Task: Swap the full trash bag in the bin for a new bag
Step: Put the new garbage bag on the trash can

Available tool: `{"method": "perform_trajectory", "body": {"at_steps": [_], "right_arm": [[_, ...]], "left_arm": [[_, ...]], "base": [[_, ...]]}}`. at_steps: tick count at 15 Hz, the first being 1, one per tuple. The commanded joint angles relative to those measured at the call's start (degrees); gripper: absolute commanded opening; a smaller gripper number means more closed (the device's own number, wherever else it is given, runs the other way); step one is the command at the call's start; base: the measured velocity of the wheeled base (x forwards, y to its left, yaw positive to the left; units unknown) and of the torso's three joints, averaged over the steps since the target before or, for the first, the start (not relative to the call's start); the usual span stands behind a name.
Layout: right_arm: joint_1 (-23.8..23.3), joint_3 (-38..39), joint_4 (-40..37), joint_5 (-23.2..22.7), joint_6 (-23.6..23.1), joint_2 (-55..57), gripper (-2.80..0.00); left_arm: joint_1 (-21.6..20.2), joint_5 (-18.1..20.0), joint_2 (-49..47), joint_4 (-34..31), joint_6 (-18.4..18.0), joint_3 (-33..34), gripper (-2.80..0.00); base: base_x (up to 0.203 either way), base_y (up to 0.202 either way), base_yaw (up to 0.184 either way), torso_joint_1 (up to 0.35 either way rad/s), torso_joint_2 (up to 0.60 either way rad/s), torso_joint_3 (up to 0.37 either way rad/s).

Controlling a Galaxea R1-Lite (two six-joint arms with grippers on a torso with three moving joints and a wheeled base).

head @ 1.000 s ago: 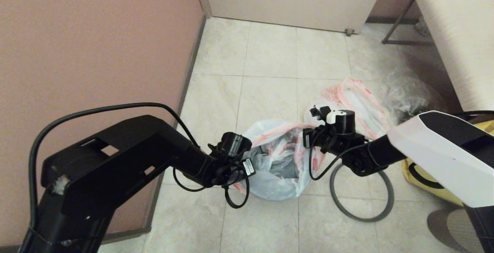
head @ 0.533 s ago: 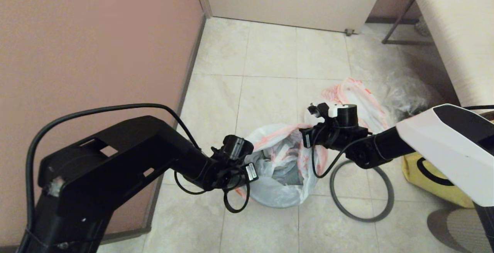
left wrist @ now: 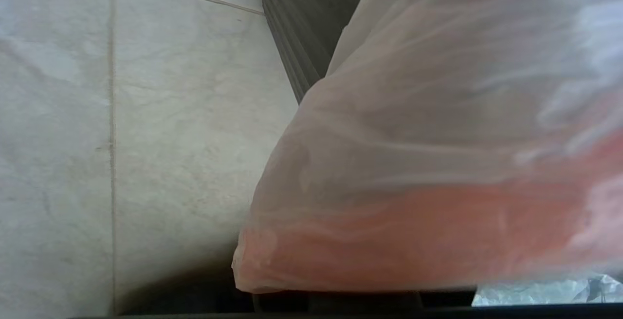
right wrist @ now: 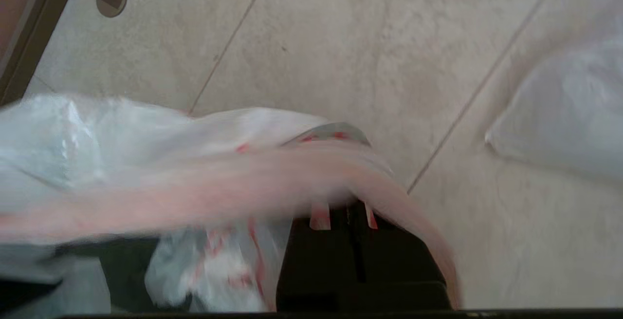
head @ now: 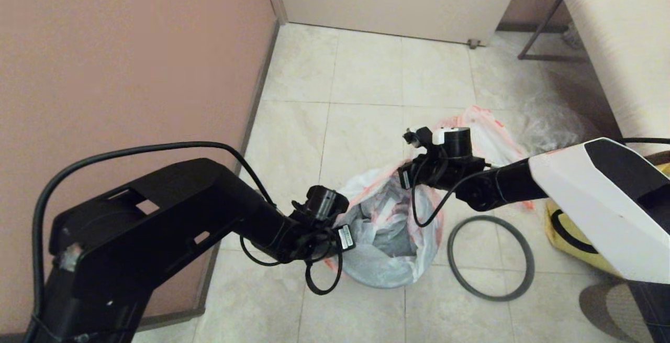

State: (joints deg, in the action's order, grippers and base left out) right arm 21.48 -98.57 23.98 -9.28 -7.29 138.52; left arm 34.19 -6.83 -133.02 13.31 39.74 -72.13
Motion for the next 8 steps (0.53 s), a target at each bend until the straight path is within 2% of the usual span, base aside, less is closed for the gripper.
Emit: {"method": "perform_trajectory", "body": {"at_steps": [1, 4, 8], "right_arm": [[0.30, -3.71, -1.36, -0.04, -0.83, 2.24, -2.80], [1.54, -8.39, -6.07, -0.51, -2.07, 3.95, -2.80], [3.42, -9.21, -6.38, -0.92, -3.52, 3.97, -2.80]], "left_arm": [[0.08, -0.03, 0.05, 0.05, 0.16, 0.06, -2.80], [0.26, -0.03, -0.04, 0.05, 0.07, 0.01, -2.80], [0.70, -0.14, -0.56, 0.14, -0.61, -0.03, -2.80]], "base": [[0.000, 0.000, 0.000, 0.000, 0.00, 0.000], [0.000, 0.000, 0.000, 0.000, 0.00, 0.000], [0.000, 0.000, 0.000, 0.000, 0.00, 0.000]]}}
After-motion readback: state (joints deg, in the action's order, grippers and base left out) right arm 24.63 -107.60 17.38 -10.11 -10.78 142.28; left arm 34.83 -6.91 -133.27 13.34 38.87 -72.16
